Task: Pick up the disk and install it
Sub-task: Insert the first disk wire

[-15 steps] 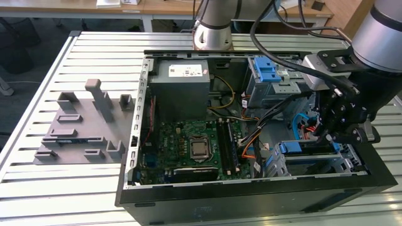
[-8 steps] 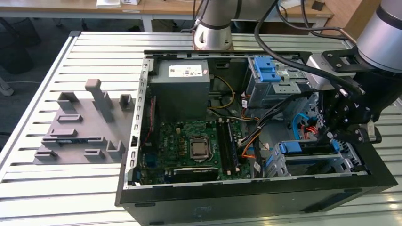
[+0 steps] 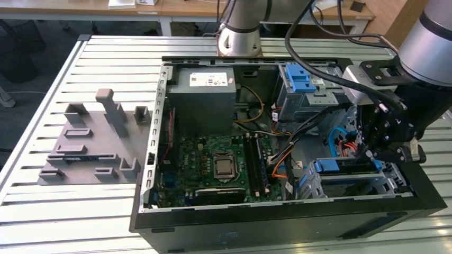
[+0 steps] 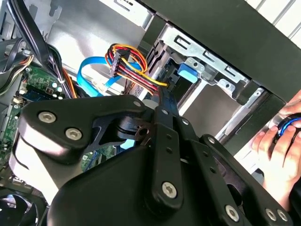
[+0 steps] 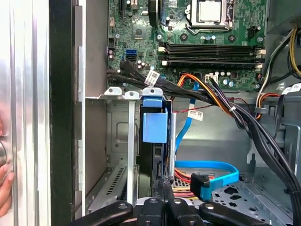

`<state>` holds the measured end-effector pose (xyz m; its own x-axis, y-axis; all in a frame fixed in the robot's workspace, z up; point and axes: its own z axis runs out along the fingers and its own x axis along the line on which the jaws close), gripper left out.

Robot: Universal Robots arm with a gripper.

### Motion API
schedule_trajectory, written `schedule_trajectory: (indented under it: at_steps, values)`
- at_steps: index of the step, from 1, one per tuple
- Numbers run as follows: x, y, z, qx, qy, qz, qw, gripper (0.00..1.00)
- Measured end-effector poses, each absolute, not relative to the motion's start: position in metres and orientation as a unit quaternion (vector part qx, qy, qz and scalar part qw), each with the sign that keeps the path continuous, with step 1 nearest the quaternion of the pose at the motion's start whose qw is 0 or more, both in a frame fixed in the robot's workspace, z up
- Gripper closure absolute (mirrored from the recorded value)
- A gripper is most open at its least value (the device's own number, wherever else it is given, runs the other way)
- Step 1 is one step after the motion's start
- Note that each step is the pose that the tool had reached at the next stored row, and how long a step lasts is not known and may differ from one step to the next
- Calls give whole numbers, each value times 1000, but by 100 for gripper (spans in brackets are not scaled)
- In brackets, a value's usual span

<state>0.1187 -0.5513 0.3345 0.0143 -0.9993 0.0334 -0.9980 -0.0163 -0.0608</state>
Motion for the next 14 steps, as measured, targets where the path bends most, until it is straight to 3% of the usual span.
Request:
schedule_trajectory:
  at_steps: [14]
  values:
    - [119,-551,340,-712,701,-29,15,89]
